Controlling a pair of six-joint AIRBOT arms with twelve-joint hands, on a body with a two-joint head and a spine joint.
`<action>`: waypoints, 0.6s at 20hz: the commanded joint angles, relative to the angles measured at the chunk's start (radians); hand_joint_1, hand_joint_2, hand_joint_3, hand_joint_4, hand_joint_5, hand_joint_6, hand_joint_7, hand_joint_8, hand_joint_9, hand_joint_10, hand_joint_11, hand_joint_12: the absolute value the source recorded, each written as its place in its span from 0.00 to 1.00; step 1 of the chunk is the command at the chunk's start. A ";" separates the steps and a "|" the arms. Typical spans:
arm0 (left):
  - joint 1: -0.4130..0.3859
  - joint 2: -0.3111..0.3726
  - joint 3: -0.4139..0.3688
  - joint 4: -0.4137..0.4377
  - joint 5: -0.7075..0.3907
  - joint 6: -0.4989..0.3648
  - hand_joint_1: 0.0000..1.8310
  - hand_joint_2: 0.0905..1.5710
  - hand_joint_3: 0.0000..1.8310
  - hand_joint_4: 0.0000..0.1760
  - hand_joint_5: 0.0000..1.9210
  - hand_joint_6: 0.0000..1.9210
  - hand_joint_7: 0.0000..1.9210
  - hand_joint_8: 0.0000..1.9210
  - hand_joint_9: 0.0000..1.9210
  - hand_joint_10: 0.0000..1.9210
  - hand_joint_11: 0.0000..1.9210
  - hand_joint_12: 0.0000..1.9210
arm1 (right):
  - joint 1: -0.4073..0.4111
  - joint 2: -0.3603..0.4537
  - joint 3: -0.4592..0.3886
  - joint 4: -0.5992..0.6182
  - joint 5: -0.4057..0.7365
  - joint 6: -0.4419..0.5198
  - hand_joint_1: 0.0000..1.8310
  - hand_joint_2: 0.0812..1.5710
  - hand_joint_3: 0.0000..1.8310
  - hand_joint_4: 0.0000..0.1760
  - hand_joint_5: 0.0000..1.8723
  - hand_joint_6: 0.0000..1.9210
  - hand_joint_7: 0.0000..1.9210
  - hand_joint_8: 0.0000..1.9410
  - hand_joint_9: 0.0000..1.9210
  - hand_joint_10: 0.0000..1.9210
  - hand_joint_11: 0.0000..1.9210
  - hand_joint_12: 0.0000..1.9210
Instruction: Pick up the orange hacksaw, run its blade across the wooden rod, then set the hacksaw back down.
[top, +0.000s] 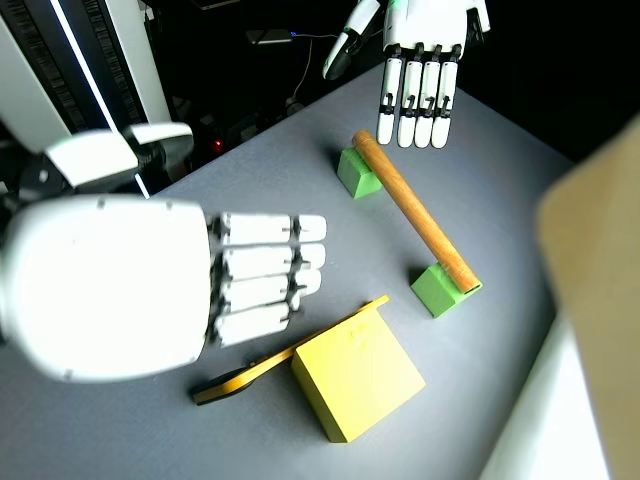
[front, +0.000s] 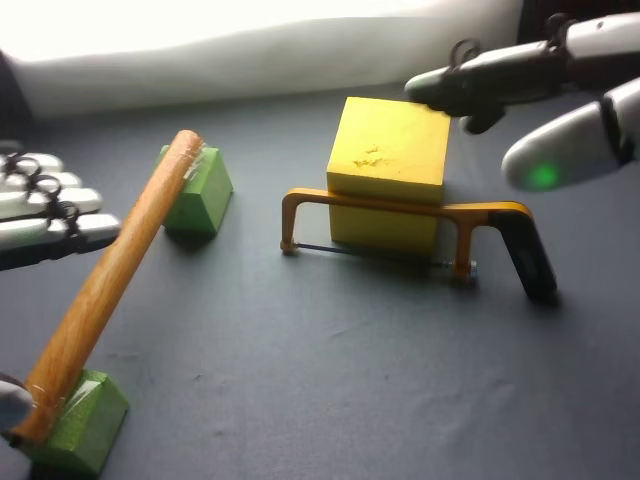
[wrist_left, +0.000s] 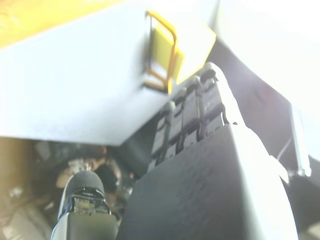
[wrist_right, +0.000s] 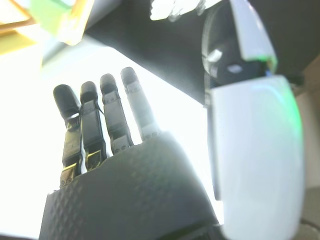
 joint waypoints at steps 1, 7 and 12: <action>-0.004 0.022 -0.009 -0.044 -0.022 -0.014 0.00 0.74 0.02 0.00 0.00 0.00 0.00 0.00 0.00 0.00 0.00 0.00 | 0.004 0.012 0.019 0.066 0.015 0.016 0.20 0.64 0.00 0.00 0.03 0.00 0.04 0.00 0.06 0.00 0.00 0.37; 0.057 0.114 -0.099 -0.040 0.035 -0.034 0.00 0.69 0.00 0.00 0.00 0.00 0.00 0.00 0.00 0.00 0.00 0.00 | -0.075 0.026 0.110 0.128 -0.009 0.204 0.40 0.68 0.01 0.00 0.00 0.00 0.01 0.00 0.03 0.00 0.00 0.29; 0.081 0.147 -0.173 -0.034 0.061 -0.040 0.00 0.70 0.00 0.00 0.00 0.00 0.00 0.00 0.00 0.00 0.00 0.00 | -0.288 0.022 0.116 0.631 0.044 -0.061 0.55 0.69 0.00 0.00 0.07 0.01 0.06 0.00 0.07 0.01 0.00 0.42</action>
